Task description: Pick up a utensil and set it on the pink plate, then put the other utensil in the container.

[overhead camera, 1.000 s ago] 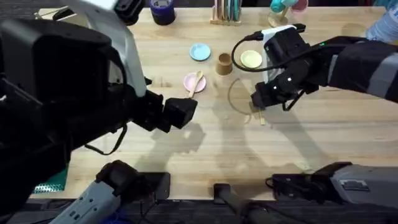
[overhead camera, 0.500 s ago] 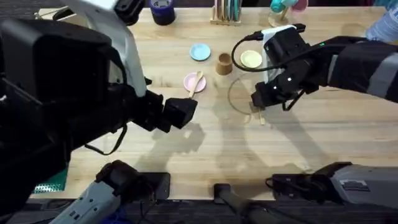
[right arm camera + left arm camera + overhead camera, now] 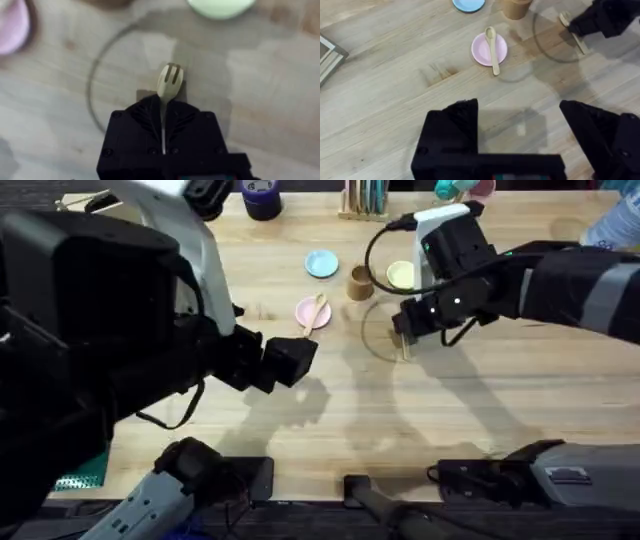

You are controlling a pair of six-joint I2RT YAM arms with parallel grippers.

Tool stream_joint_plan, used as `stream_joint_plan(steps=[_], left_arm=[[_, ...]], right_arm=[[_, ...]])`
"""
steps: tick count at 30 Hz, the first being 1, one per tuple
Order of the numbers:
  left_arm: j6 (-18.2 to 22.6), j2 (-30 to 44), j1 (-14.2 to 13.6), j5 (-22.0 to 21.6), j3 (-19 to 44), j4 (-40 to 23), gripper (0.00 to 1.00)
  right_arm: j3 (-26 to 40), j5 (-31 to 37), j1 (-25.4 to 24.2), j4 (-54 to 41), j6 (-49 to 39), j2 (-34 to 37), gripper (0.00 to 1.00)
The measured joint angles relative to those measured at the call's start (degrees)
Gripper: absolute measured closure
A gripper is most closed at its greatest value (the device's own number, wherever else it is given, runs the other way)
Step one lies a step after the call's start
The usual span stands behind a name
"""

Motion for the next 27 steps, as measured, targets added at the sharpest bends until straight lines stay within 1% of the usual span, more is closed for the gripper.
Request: stream_joint_plan(steps=[5, 14, 22, 27], left_arm=[[0.0, 0.0, 0.0, 0.0, 0.0, 0.0, 0.006], [0.0, 0.0, 0.0, 0.0, 0.0, 0.0, 0.006], [0.0, 0.0, 0.0, 0.0, 0.0, 0.0, 0.006], [0.0, 0.0, 0.0, 0.0, 0.0, 0.0, 0.006]], right_arm=[[1.5, -0.4, 0.0, 6.7, -2.8, 0.5, 0.970], [8.2, -0.4, 0.0, 7.9, -9.0, -0.1, 0.970], [8.5, -0.4, 0.5, 9.0, -13.4, -6.6, 0.969], [8.6, -0.4, 1.9, 14.1, -15.7, -10.0, 0.969]])
